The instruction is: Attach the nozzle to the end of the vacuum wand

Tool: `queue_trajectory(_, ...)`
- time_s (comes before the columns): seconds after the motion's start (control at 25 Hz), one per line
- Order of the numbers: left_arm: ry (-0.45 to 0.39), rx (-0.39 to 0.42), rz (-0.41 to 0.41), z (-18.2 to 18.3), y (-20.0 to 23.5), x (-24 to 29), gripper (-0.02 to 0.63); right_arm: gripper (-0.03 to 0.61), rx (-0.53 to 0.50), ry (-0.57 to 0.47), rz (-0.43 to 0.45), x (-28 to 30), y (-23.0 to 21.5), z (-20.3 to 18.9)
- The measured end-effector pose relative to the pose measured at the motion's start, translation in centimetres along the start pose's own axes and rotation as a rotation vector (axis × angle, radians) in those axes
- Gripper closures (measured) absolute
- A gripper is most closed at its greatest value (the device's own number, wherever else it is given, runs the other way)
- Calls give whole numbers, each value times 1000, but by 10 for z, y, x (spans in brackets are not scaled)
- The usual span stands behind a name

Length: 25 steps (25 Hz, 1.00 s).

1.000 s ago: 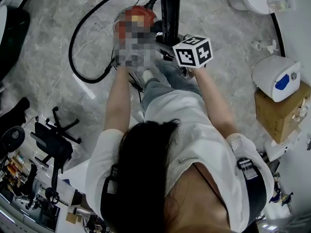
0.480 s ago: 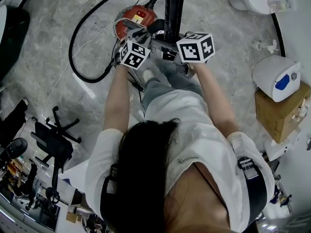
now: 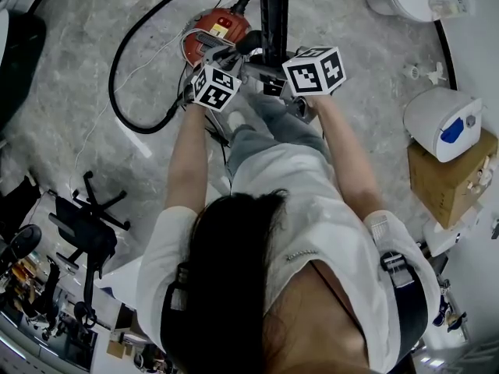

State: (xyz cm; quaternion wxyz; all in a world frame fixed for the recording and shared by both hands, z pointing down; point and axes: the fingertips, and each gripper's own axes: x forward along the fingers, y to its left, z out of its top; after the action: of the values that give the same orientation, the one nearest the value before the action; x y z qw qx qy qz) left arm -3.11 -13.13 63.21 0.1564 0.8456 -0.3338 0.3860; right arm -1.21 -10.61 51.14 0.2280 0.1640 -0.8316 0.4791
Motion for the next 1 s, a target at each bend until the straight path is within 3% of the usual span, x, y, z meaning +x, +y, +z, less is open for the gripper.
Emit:
queue_trajectory(0.44,-4,-13,-9,-2,0,3,471,457,38,-72,12,1,-6,-1)
queue_trajectory(0.64,-6,-12,-16,1,1,4,471,440,-10,-61,-11,0,-9,-3)
queue_trajectory(0.84,-4,-9,-21,-1,2,2,471,364,-47,-42,-6,4,-5,-3)
queue_trajectory(1.0,1,-6,-26,3,-2,7,471,310,-59,-94,-24,-7,-12,3)
